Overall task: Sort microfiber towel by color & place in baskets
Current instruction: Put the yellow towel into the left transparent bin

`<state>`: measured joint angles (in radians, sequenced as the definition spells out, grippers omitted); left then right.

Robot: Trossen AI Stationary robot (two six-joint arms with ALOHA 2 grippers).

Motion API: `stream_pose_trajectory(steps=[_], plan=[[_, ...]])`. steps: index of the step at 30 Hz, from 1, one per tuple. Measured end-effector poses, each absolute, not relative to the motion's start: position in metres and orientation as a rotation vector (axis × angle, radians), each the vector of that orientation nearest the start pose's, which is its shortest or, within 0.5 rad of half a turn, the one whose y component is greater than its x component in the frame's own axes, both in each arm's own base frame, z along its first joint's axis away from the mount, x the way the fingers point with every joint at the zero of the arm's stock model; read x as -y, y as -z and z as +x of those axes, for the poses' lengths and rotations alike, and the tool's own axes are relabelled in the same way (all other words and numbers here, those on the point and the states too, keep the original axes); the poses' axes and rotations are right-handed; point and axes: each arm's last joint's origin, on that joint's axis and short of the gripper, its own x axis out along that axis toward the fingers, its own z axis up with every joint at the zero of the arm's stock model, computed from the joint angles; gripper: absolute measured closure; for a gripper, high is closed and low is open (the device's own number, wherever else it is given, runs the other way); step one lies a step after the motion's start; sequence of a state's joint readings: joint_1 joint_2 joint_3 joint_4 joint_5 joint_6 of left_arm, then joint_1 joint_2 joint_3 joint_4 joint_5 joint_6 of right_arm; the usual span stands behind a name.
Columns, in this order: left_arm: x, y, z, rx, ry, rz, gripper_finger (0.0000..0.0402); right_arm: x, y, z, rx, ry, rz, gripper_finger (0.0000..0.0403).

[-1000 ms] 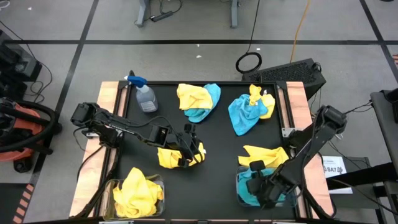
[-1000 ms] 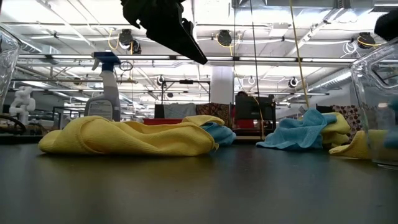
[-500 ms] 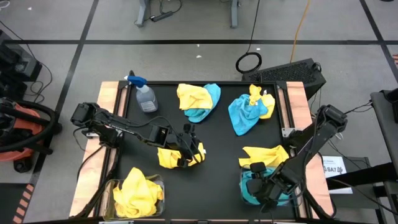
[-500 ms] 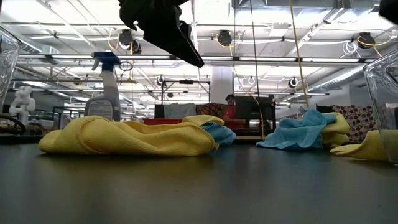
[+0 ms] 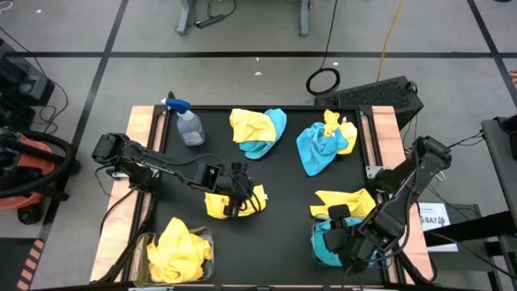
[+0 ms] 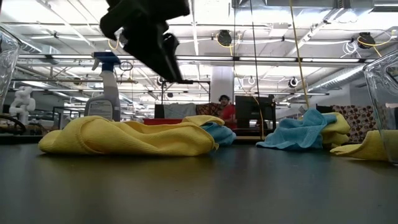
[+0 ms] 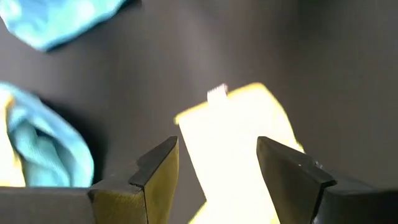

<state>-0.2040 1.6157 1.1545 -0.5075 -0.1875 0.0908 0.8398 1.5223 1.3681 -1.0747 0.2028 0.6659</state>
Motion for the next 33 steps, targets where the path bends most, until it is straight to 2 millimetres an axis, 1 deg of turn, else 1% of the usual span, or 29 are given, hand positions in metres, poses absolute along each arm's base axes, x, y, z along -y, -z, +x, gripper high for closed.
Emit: stream_pose_trajectory(steps=[4,9,16,21,23,26,33], plan=[[0.063,-0.228,0.318,-1.044,0.046,0.249,0.0179,-0.213,-0.303,0.199,-1.153,-0.178,-0.071,0.0204],[0.07,-0.222,0.306,-1.173,0.098,0.183,0.0179,-0.212,-0.303,0.2,-1.137,-0.187,-0.114,0.0204],[0.077,-0.218,0.289,-1.321,0.034,0.151,0.0179,-0.211,-0.303,0.201,-1.095,-0.167,-0.18,0.0204],[0.081,-0.217,0.286,-1.339,0.006,0.161,0.0177,-0.21,-0.304,0.202,-1.072,-0.154,-0.211,0.0204],[0.084,-0.217,0.286,-1.331,0.007,0.167,0.0168,-0.21,-0.304,0.202,-1.07,-0.158,-0.218,0.0204],[0.085,-0.215,0.285,-1.325,0.01,0.17,0.014,-0.211,-0.304,0.203,-1.062,-0.165,-0.219,0.0204],[0.08,-0.187,0.277,-1.336,-0.003,0.16,0.006,-0.212,-0.305,0.204,-1.028,-0.162,-0.246,0.0204]])
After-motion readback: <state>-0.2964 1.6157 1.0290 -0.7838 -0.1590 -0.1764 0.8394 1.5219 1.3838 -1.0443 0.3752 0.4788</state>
